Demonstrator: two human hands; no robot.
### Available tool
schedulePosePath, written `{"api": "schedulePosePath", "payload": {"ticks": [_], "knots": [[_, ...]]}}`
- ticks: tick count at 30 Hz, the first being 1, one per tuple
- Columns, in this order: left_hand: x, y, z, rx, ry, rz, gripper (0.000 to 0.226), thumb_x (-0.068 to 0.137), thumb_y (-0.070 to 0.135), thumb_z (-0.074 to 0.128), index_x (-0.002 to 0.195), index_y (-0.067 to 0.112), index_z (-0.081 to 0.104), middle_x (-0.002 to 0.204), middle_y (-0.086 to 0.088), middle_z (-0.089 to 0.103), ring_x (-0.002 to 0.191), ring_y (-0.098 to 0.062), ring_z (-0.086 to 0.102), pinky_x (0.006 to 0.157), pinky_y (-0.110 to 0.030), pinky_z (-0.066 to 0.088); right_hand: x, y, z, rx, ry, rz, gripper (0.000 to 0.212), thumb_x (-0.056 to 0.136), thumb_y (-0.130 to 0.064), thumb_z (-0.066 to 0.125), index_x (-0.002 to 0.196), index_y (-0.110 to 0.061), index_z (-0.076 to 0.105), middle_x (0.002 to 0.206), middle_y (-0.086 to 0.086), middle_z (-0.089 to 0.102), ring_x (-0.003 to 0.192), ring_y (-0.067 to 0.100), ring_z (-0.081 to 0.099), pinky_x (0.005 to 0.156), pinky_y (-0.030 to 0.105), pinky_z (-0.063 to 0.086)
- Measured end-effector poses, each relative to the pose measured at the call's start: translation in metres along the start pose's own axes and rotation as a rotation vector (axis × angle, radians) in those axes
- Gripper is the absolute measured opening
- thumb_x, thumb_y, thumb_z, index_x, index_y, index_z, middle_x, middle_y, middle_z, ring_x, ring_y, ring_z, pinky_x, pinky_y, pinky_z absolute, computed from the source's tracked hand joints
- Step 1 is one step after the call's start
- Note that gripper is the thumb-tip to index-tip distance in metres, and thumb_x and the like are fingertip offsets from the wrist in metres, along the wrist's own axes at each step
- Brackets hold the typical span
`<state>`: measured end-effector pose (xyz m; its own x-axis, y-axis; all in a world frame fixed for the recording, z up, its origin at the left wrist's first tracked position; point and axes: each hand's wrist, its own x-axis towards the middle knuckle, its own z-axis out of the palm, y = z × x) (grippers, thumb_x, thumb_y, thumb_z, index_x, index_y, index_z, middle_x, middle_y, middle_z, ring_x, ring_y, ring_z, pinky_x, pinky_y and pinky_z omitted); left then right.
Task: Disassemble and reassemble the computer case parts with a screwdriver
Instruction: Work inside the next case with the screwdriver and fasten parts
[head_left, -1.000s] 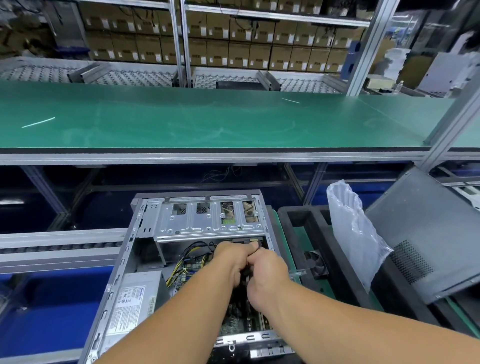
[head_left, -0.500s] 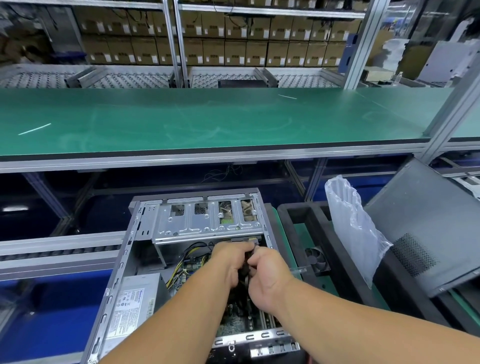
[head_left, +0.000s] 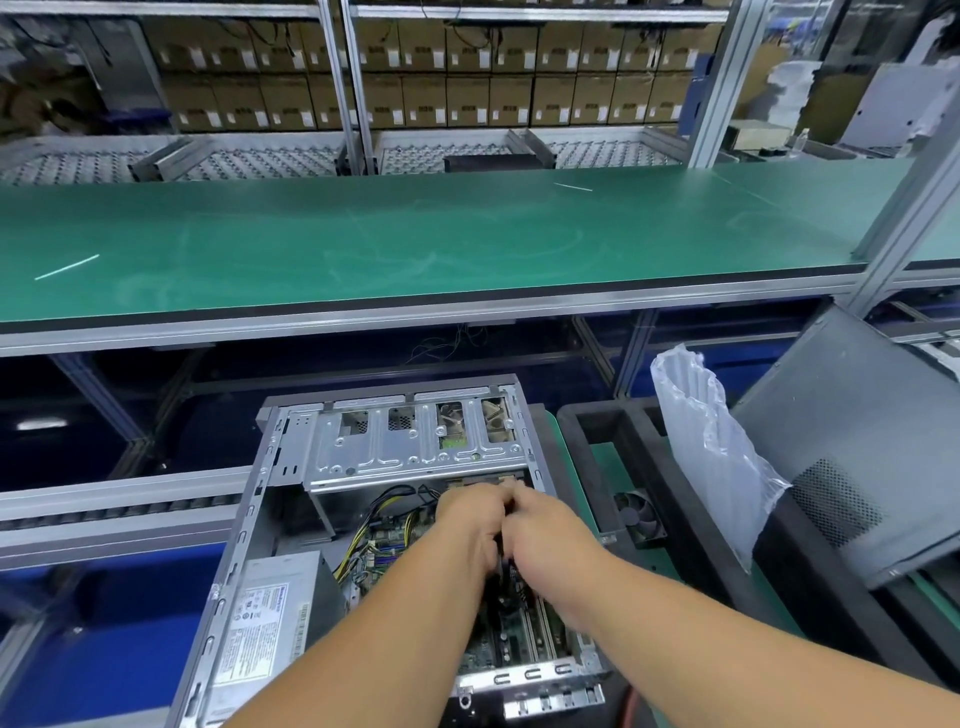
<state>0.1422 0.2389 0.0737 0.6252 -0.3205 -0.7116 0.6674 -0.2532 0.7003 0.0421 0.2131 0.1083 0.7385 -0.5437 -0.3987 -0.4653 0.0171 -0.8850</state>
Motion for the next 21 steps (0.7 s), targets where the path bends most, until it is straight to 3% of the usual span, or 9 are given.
{"api": "schedulePosePath", "payload": {"ticks": [1, 3, 6, 9, 12, 18, 21], "knots": [[0.002, -0.001, 0.002, -0.041, -0.001, 0.002, 0.018, 0.087, 0.004, 0.077, 0.097, -0.008, 0.068, 0.073, -0.019, 0.071, 0.056, -0.026, 0.069, 0.049, -0.035, 0.056, -0.005, 0.011, -0.007, -0.077, 0.027, -0.094, 0.067, 0.085, 0.0, 0.043, 0.122, -0.053, 0.062, 0.09, -0.009, 0.077, 0.075, 0.002, 0.067, 0.067, 0.024, 0.056], [0.004, -0.002, 0.005, -0.041, 0.02, -0.004, 0.021, 0.087, 0.009, 0.079, 0.1, -0.003, 0.067, 0.097, -0.023, 0.073, 0.085, -0.036, 0.072, 0.076, -0.05, 0.06, -0.024, 0.026, -0.021, -0.24, 0.051, -0.282, 0.061, 0.087, -0.001, 0.045, 0.103, -0.054, 0.068, 0.091, -0.025, 0.072, 0.078, -0.004, 0.066, 0.064, 0.009, 0.048], [0.01, -0.001, 0.001, 0.027, -0.004, -0.056, 0.044, 0.088, 0.022, 0.081, 0.122, 0.001, 0.063, 0.126, -0.02, 0.066, 0.112, -0.038, 0.064, 0.098, -0.056, 0.051, -0.046, 0.045, -0.031, -0.502, 0.031, -0.446, 0.033, 0.084, -0.01, 0.046, 0.089, -0.035, 0.065, 0.086, -0.019, 0.065, 0.083, 0.004, 0.061, 0.067, 0.015, 0.046], [0.016, 0.003, -0.001, 0.049, -0.065, -0.145, 0.056, 0.089, 0.031, 0.079, 0.133, 0.003, 0.058, 0.144, -0.018, 0.055, 0.121, -0.04, 0.058, 0.104, -0.056, 0.047, -0.047, 0.054, -0.033, -0.671, -0.047, -0.575, 0.028, 0.084, -0.006, 0.044, 0.093, -0.024, 0.063, 0.086, -0.016, 0.054, 0.082, 0.008, 0.051, 0.073, 0.028, 0.047], [0.018, 0.003, 0.002, 0.031, -0.089, -0.166, 0.064, 0.092, 0.035, 0.075, 0.144, 0.004, 0.052, 0.153, -0.017, 0.046, 0.133, -0.04, 0.048, 0.113, -0.057, 0.037, -0.046, 0.051, -0.031, -0.728, -0.074, -0.586, 0.027, 0.084, -0.003, 0.043, 0.092, -0.022, 0.06, 0.088, -0.011, 0.053, 0.082, 0.01, 0.048, 0.075, 0.034, 0.046], [0.017, -0.001, -0.005, 0.048, -0.133, -0.087, 0.07, 0.088, 0.04, 0.077, 0.144, 0.004, 0.054, 0.151, -0.016, 0.051, 0.137, -0.039, 0.048, 0.115, -0.06, 0.036, -0.048, 0.048, -0.032, -0.767, -0.077, -0.631, 0.031, 0.085, -0.003, 0.041, 0.101, -0.018, 0.063, 0.095, -0.005, 0.056, 0.085, 0.019, 0.05, 0.077, 0.042, 0.048], [0.005, 0.001, -0.018, 0.119, -0.087, 0.044, 0.062, 0.088, 0.044, 0.076, 0.134, 0.005, 0.061, 0.139, -0.015, 0.062, 0.128, -0.037, 0.057, 0.111, -0.059, 0.042, -0.049, 0.046, -0.035, -0.768, -0.077, -0.639, 0.032, 0.089, -0.001, 0.045, 0.108, -0.018, 0.065, 0.107, -0.005, 0.059, 0.095, 0.017, 0.053, 0.087, 0.04, 0.049]]}}
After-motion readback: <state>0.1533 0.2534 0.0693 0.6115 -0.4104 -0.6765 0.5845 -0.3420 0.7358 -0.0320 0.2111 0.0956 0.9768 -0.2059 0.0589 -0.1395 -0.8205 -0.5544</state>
